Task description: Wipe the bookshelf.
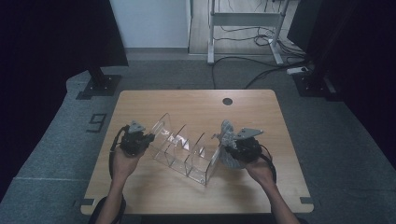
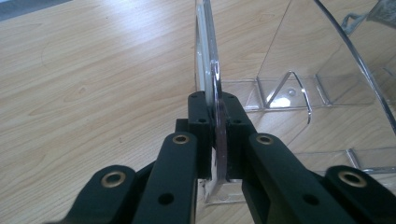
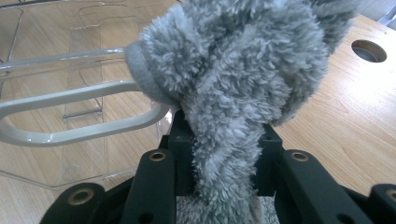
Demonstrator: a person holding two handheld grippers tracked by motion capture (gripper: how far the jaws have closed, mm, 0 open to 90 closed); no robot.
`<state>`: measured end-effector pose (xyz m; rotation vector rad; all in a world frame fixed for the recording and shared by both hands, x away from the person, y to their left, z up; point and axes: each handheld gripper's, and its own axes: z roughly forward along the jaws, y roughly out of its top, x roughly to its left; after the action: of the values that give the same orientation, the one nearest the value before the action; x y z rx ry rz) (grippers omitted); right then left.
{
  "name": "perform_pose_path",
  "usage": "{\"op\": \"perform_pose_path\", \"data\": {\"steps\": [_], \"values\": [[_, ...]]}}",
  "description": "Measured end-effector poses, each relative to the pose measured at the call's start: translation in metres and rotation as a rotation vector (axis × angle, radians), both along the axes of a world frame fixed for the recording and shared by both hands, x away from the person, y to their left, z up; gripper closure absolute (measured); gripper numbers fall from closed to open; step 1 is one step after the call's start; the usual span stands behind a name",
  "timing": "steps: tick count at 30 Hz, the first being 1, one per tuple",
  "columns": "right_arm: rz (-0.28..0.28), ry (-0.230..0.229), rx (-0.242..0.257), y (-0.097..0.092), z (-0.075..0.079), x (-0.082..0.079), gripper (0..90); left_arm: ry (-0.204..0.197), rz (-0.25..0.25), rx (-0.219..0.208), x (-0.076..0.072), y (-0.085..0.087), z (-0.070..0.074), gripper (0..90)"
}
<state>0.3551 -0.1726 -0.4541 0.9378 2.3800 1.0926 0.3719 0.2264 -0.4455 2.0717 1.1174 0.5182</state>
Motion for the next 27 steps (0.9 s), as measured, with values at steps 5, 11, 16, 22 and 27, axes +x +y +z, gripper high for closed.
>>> {"op": "perform_pose_path", "data": {"steps": [5,11,16,22,27], "values": [[0.005,-0.005,-0.005,0.002,0.001,-0.004,66.8,-0.003,0.024,0.017,0.000,-0.004,0.000,85.3],[0.014,-0.011,-0.009,0.002,0.002,-0.010,66.6,0.000,0.037,0.012,0.000,-0.004,0.000,85.4],[0.020,-0.008,-0.006,0.003,0.003,-0.015,66.4,0.003,0.039,0.010,0.000,-0.004,0.000,85.3],[0.028,-0.011,-0.005,0.003,0.004,-0.020,66.4,0.002,0.042,0.010,0.000,-0.005,0.000,85.2],[0.034,-0.014,-0.010,0.004,0.005,-0.027,66.4,0.004,0.045,0.011,0.000,-0.005,0.000,85.1]]}}
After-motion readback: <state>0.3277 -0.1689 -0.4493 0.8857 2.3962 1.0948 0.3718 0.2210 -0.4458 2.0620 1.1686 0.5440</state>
